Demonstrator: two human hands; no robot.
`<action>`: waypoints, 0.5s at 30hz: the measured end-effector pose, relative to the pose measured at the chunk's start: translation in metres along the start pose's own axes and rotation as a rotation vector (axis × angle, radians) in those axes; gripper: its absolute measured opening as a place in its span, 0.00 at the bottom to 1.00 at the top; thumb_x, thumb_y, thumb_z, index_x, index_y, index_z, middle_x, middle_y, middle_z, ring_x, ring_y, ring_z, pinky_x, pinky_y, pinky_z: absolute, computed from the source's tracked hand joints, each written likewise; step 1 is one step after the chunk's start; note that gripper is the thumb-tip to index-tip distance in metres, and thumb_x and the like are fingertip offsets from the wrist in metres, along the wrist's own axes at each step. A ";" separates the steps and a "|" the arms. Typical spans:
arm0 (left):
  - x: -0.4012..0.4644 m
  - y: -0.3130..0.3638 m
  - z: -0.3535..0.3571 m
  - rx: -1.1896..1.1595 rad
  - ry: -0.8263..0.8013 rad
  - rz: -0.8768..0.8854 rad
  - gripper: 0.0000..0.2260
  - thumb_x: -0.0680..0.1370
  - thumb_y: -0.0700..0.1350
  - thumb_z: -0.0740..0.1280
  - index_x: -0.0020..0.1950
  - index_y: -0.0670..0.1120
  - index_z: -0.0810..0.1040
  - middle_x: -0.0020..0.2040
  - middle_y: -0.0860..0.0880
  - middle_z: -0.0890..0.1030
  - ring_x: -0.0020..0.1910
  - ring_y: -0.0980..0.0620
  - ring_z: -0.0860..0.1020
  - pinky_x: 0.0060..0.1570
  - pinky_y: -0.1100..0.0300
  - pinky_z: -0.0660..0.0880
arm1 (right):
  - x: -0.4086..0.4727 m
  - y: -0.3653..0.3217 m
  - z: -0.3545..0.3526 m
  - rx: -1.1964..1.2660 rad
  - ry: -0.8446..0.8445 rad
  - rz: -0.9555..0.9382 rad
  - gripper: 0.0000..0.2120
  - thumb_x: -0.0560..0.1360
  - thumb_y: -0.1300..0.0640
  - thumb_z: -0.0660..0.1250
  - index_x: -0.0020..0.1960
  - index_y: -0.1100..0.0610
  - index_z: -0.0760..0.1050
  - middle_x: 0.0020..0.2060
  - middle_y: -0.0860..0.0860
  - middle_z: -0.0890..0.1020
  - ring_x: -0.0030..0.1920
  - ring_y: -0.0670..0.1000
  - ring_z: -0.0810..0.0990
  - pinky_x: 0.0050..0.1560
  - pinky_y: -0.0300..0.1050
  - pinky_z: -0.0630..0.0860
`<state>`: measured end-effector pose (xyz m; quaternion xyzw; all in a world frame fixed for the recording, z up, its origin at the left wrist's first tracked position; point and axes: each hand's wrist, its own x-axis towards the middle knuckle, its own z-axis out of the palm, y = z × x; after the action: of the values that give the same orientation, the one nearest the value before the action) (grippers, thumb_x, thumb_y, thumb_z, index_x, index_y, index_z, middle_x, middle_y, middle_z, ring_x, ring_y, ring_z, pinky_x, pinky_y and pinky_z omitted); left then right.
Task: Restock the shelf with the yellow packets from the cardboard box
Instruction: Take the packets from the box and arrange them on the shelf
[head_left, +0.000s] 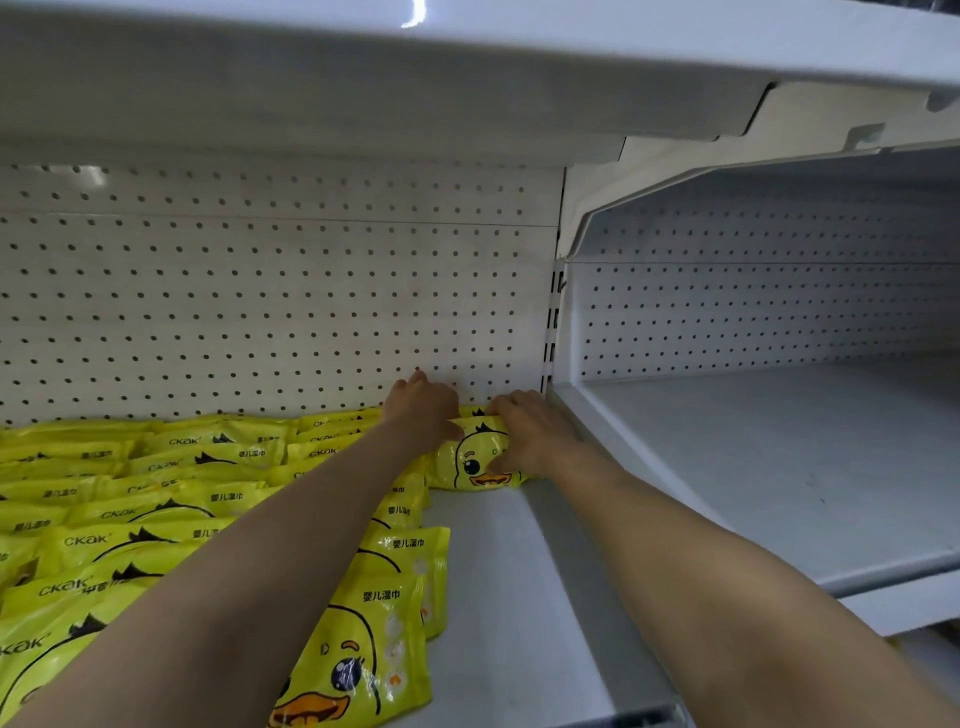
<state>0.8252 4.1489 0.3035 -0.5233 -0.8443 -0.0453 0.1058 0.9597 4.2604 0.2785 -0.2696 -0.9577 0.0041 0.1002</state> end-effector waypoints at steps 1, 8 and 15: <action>-0.001 0.000 0.000 -0.003 -0.004 0.002 0.18 0.74 0.61 0.69 0.60 0.53 0.77 0.60 0.50 0.77 0.65 0.48 0.67 0.61 0.54 0.65 | 0.000 -0.001 0.001 -0.013 0.012 0.000 0.42 0.62 0.42 0.80 0.71 0.50 0.66 0.63 0.52 0.72 0.65 0.54 0.67 0.59 0.53 0.73; -0.004 0.001 0.006 0.125 -0.048 -0.036 0.32 0.65 0.67 0.73 0.61 0.49 0.72 0.59 0.51 0.77 0.63 0.47 0.67 0.61 0.54 0.65 | 0.001 -0.002 0.006 -0.043 0.076 0.009 0.42 0.64 0.43 0.79 0.72 0.51 0.65 0.64 0.52 0.72 0.66 0.54 0.67 0.59 0.50 0.72; -0.004 0.006 0.009 0.150 -0.017 -0.080 0.32 0.66 0.65 0.74 0.61 0.48 0.71 0.59 0.50 0.77 0.64 0.46 0.67 0.61 0.53 0.66 | 0.000 -0.004 0.009 -0.069 0.101 0.011 0.41 0.66 0.43 0.77 0.73 0.51 0.64 0.65 0.53 0.71 0.66 0.55 0.67 0.58 0.50 0.71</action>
<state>0.8310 4.1498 0.2933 -0.4801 -0.8665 0.0183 0.1355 0.9562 4.2573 0.2696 -0.2783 -0.9495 -0.0421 0.1391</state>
